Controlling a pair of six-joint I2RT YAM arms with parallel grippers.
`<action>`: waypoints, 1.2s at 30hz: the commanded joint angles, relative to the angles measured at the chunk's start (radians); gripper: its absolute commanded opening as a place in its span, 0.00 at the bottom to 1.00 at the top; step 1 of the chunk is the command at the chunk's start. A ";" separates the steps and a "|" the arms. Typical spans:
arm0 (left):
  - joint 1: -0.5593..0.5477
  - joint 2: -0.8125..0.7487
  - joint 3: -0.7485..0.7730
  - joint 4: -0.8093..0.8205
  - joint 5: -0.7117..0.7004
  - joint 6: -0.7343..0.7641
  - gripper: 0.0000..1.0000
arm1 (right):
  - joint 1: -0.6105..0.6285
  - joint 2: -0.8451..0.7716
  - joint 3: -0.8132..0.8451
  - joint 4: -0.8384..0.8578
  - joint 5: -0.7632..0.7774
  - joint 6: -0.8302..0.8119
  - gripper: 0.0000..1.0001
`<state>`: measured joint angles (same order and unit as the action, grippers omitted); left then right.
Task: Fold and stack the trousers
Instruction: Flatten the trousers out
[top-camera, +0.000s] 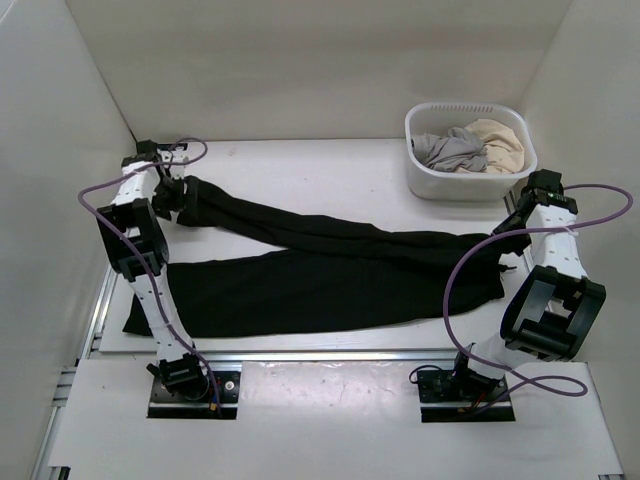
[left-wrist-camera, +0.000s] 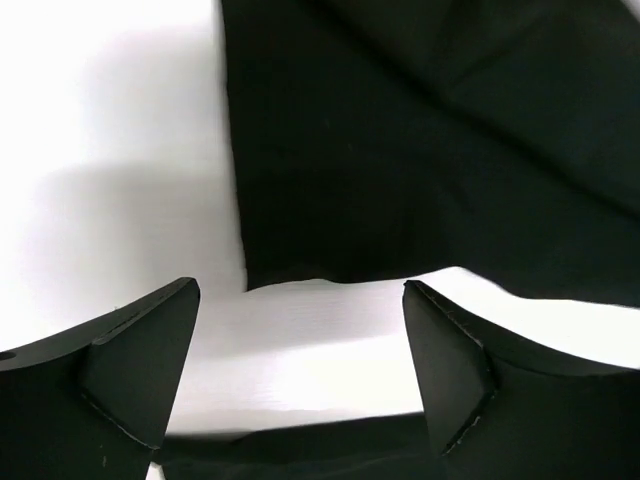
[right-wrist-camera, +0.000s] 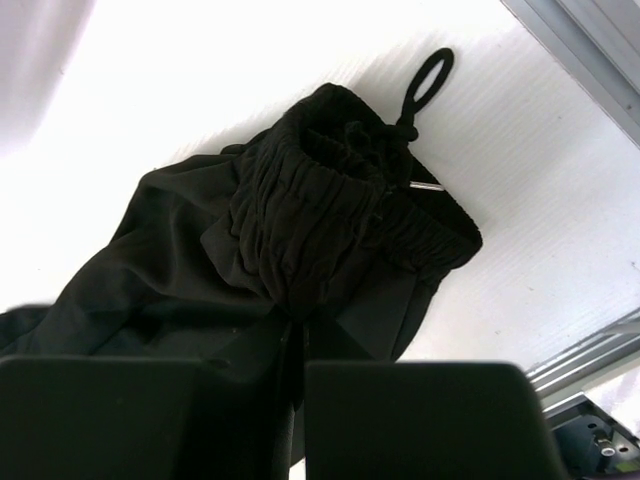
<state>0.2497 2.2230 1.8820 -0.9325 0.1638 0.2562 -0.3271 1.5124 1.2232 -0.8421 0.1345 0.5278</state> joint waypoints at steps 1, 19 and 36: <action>-0.007 0.033 -0.023 0.024 0.029 0.020 0.97 | -0.006 -0.024 0.029 0.029 -0.019 0.000 0.00; 0.111 -0.193 -0.249 0.018 -0.115 0.207 0.14 | -0.006 -0.081 0.017 -0.083 0.079 -0.009 0.00; 0.141 -0.180 -0.107 0.009 -0.006 0.134 0.86 | 0.003 -0.095 -0.180 0.021 -0.056 -0.018 0.00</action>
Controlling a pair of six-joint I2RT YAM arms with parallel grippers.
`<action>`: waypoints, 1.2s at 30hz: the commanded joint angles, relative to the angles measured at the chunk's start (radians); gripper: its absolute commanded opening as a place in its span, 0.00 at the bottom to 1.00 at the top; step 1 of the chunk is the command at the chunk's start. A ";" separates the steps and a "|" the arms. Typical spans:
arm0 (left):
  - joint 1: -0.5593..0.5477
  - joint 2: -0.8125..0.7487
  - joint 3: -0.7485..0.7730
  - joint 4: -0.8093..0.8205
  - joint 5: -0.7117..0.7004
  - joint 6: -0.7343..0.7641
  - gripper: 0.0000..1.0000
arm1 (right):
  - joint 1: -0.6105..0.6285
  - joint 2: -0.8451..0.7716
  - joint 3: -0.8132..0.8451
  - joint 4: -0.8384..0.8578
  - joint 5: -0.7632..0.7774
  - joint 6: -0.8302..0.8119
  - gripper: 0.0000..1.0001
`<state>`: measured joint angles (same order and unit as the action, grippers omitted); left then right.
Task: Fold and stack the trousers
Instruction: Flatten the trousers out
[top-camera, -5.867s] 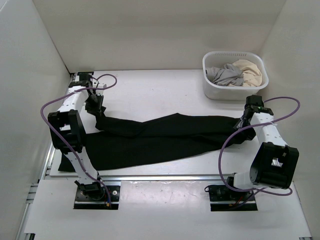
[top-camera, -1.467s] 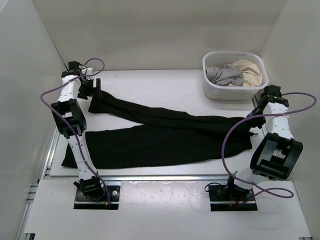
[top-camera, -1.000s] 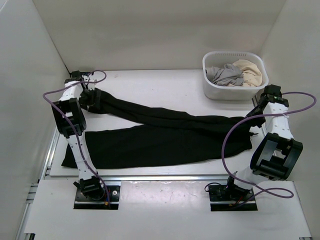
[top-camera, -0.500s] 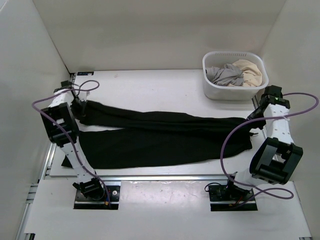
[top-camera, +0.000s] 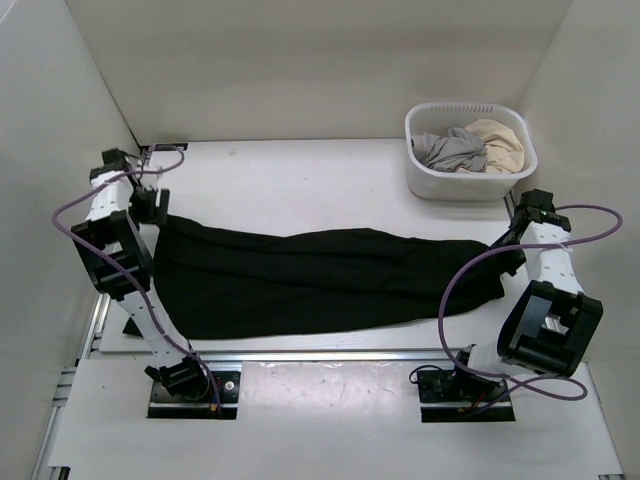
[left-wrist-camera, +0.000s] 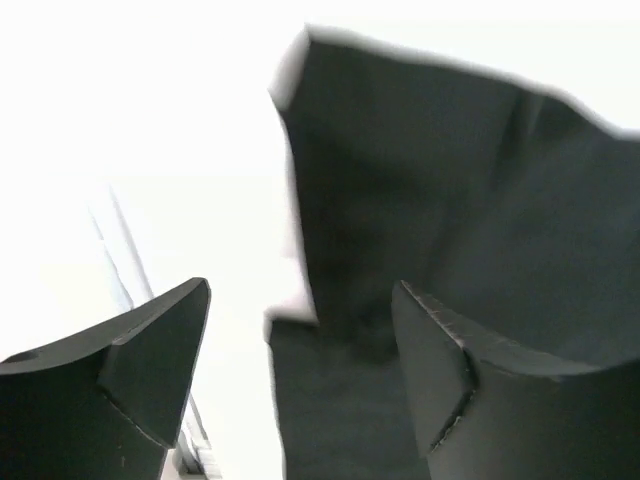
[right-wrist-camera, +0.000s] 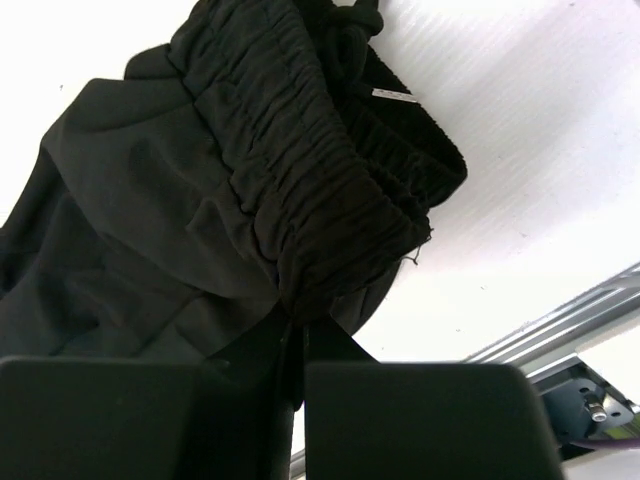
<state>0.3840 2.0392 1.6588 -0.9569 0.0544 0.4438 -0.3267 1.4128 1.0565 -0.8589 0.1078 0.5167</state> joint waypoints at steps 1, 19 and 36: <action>0.007 0.024 0.145 0.033 0.126 -0.063 0.89 | 0.003 0.005 -0.023 0.038 -0.030 -0.007 0.00; -0.042 0.296 0.346 -0.043 0.154 -0.175 0.63 | 0.012 0.032 -0.013 0.038 -0.002 -0.026 0.00; -0.051 -0.138 0.124 -0.020 0.248 -0.113 0.14 | -0.035 -0.173 0.013 0.027 0.053 -0.050 0.88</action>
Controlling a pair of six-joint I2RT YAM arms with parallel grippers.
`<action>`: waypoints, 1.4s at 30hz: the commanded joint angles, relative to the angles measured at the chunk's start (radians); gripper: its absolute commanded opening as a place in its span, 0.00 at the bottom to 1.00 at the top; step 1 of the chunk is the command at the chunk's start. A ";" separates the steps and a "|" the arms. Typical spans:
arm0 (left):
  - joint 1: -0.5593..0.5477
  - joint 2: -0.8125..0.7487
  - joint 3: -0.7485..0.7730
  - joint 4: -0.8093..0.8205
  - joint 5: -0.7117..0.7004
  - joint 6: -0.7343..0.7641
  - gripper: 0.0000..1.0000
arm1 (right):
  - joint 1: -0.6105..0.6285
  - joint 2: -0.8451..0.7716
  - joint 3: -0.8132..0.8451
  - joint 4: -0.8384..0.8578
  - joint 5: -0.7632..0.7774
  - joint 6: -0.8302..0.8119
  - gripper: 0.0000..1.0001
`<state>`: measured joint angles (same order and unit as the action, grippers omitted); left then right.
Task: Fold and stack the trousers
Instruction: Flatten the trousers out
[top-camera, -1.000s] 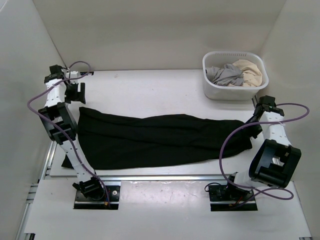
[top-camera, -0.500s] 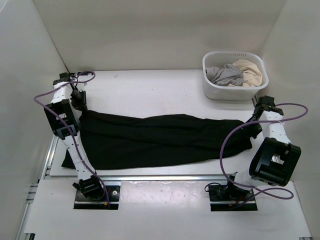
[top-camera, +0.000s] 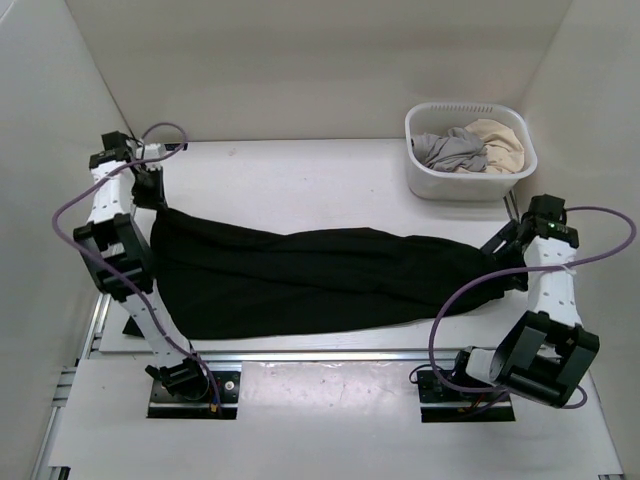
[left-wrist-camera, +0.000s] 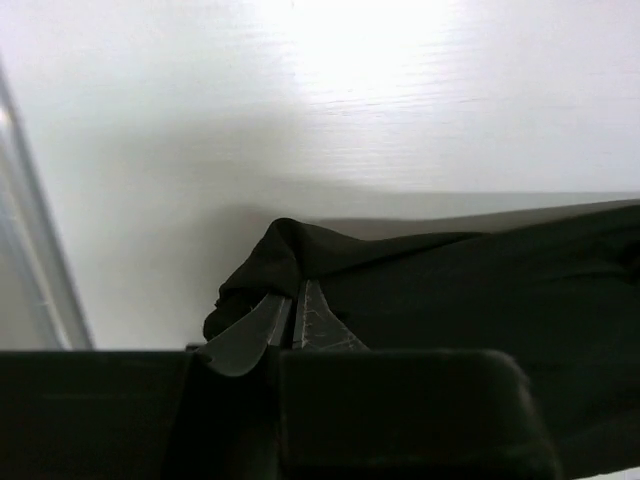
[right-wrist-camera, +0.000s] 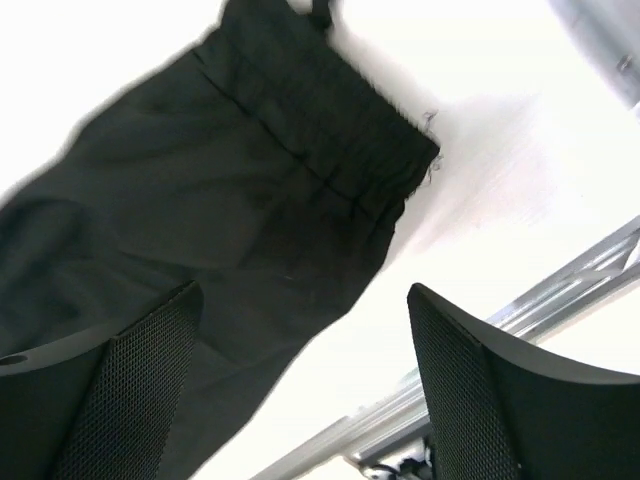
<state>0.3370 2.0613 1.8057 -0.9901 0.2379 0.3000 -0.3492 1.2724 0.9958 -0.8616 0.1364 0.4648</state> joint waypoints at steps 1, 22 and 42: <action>-0.004 -0.171 -0.032 0.013 0.064 0.031 0.14 | -0.013 0.007 0.092 0.030 0.003 0.002 0.88; 0.103 -0.176 0.029 -0.133 0.106 0.060 0.14 | -0.074 0.415 0.234 0.007 0.080 0.080 0.11; 0.112 -0.119 0.106 -0.185 0.066 0.096 0.14 | -0.074 0.265 0.577 -0.140 0.014 -0.028 0.00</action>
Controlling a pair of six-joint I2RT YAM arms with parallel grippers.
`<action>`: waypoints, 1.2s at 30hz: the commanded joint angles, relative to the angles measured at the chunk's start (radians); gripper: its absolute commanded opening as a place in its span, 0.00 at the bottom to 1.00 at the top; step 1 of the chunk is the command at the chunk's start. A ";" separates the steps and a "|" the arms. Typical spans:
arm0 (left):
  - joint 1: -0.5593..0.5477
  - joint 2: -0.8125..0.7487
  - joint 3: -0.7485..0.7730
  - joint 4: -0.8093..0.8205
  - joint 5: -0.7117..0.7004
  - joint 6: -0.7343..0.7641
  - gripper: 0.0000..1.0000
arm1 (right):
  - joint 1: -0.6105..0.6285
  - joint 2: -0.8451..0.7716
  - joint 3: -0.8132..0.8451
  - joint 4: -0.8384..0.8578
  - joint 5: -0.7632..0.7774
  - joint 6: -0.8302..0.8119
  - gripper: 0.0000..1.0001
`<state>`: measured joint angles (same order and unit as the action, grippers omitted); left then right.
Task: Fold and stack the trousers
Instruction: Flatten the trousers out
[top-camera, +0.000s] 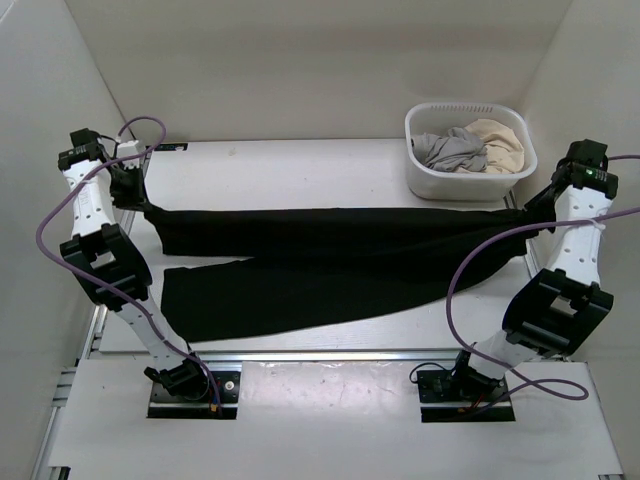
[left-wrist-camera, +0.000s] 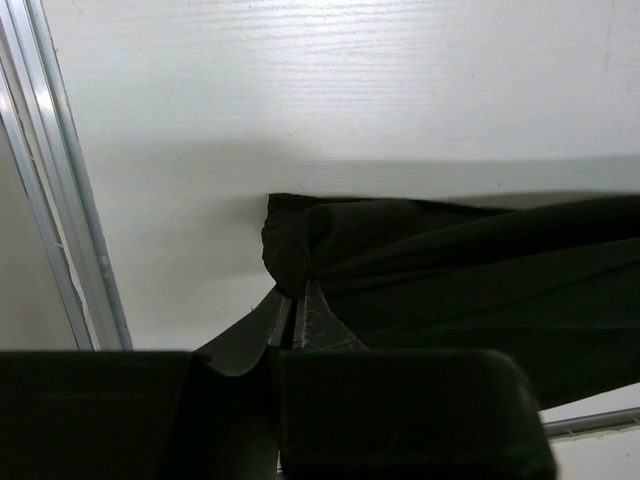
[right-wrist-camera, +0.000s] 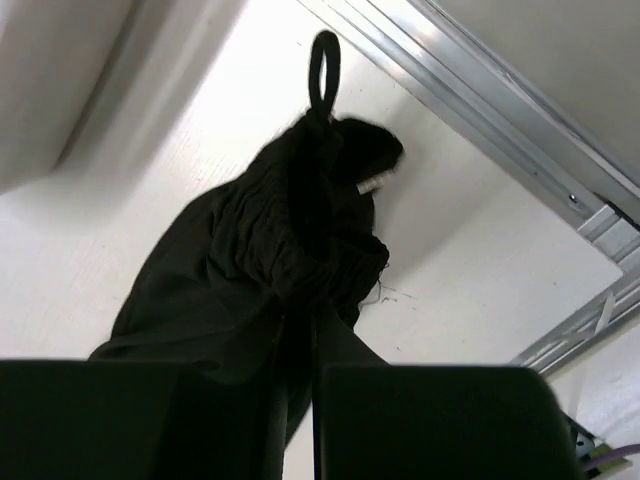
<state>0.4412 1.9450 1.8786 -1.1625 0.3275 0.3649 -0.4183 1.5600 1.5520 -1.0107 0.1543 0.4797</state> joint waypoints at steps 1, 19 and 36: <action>0.008 0.008 0.021 -0.012 -0.024 0.031 0.14 | -0.005 -0.023 -0.002 0.021 -0.016 -0.043 0.00; -0.002 0.256 0.273 0.027 0.088 -0.067 0.15 | 0.015 0.038 -0.103 0.164 -0.189 0.022 0.00; -0.036 0.041 -0.058 0.158 -0.157 0.141 0.91 | 0.204 0.103 0.042 -0.042 0.125 0.056 0.73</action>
<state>0.4065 2.2181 1.9736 -1.0046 0.2619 0.3473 -0.1871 1.7329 1.6909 -0.8959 0.1368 0.5610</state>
